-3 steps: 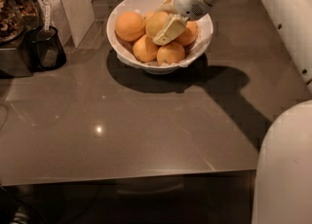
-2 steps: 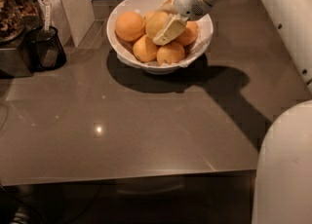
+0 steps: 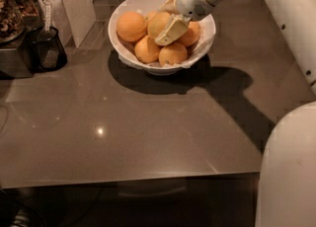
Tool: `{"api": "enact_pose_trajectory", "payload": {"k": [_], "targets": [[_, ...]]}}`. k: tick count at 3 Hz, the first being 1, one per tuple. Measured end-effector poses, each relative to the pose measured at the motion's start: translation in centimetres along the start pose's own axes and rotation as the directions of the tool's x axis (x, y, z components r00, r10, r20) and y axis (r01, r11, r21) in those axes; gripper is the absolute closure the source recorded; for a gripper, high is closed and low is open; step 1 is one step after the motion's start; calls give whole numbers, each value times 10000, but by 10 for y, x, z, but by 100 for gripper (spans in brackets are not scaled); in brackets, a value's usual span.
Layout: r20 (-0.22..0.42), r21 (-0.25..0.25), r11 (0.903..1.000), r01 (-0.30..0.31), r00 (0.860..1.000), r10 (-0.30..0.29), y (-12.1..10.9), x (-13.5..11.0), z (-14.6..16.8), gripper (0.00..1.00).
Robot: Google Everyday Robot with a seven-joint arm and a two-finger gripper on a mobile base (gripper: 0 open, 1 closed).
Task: Pick orange from white bowl
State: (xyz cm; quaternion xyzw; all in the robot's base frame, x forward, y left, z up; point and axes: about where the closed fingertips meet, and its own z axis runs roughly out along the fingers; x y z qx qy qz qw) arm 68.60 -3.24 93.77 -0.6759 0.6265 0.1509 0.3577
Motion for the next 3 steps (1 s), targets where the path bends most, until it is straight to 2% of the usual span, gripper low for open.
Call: {"api": "enact_pose_trajectory", "payload": {"k": [1,2,3], "targets": [[167,80,9996,267,9995,-269,12,-15,-13,100],[330,924,9948,424,9984,-456,39,-41,-56,100],[513,1427,9881,577,9965,-656,58,-59,-77,100]]}}
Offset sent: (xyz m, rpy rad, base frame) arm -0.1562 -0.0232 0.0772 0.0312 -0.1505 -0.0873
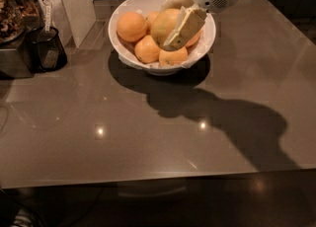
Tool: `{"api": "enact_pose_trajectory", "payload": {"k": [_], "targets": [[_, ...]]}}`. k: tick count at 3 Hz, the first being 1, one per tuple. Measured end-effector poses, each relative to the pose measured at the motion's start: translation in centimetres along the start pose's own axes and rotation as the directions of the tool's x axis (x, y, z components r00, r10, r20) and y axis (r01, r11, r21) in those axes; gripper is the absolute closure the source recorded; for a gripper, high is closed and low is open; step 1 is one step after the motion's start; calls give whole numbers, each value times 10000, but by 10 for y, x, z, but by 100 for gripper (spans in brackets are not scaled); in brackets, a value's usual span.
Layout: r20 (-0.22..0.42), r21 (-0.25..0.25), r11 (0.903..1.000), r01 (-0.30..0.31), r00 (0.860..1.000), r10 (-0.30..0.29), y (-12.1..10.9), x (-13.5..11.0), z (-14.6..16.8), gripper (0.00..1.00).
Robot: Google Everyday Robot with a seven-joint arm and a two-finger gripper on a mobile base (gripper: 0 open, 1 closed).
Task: Pick orange from white bowl
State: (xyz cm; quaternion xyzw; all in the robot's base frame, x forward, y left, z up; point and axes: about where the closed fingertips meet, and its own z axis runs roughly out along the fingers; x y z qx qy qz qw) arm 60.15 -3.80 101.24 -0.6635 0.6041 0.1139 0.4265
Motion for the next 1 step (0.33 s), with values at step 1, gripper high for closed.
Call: {"api": "enact_pose_trajectory", "payload": {"k": [1], "targets": [[0,0,10000,0,10000,0,0,0,0,100]]}}
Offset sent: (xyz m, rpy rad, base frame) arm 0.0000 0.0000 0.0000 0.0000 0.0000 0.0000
